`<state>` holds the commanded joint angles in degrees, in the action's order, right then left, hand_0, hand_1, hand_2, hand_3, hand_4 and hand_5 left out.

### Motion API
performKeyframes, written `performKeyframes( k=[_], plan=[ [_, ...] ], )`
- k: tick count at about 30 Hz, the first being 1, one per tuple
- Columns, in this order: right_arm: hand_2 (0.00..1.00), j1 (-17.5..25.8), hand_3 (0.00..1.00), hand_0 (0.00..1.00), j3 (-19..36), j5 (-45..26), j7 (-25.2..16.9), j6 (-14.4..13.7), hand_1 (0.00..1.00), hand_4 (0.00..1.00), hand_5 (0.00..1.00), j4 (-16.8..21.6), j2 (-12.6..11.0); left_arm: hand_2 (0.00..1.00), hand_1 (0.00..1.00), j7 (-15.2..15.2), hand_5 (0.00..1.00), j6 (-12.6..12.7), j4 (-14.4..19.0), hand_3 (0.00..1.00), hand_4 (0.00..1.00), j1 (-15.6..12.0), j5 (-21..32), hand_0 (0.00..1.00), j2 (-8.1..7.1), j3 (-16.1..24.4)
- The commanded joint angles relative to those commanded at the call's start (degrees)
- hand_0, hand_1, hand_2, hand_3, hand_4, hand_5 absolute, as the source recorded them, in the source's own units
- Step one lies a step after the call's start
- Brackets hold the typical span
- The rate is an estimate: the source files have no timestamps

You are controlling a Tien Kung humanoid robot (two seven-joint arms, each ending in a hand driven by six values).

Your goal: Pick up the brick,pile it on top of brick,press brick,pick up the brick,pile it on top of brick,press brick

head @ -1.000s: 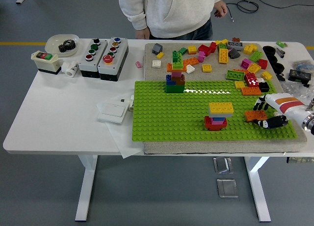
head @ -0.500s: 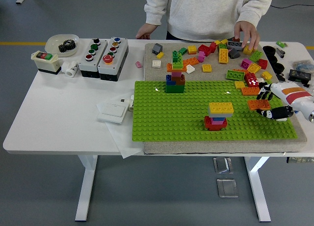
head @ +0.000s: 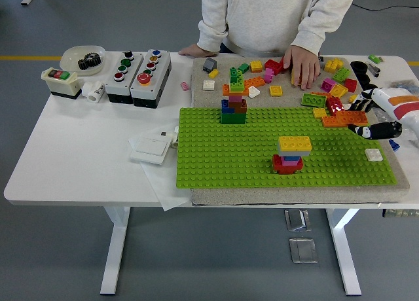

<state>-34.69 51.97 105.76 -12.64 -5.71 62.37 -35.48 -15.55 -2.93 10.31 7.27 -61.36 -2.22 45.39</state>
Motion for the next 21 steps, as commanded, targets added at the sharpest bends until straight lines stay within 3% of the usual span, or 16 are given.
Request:
performKeyframes(
  k=[11,21],
  plan=[
    [0.528,0.19,0.488,0.618,-0.46,-0.39,10.51,8.3,0.503,0.68,0.262,14.77,-1.89,0.636,0.726,-0.04,0.607,-0.04,0.0,0.558,0.582,0.14,-0.12,0.781,-0.16,0.02],
    [0.527,-1.05,0.489,0.615,-1.84,1.0,17.03,11.52,0.501,0.68,0.265,21.38,-0.64,0.634,0.721,-0.17,0.607,-0.05,0.0,0.558,0.582,0.28,0.03,0.781,-0.29,0.07]
  ],
)
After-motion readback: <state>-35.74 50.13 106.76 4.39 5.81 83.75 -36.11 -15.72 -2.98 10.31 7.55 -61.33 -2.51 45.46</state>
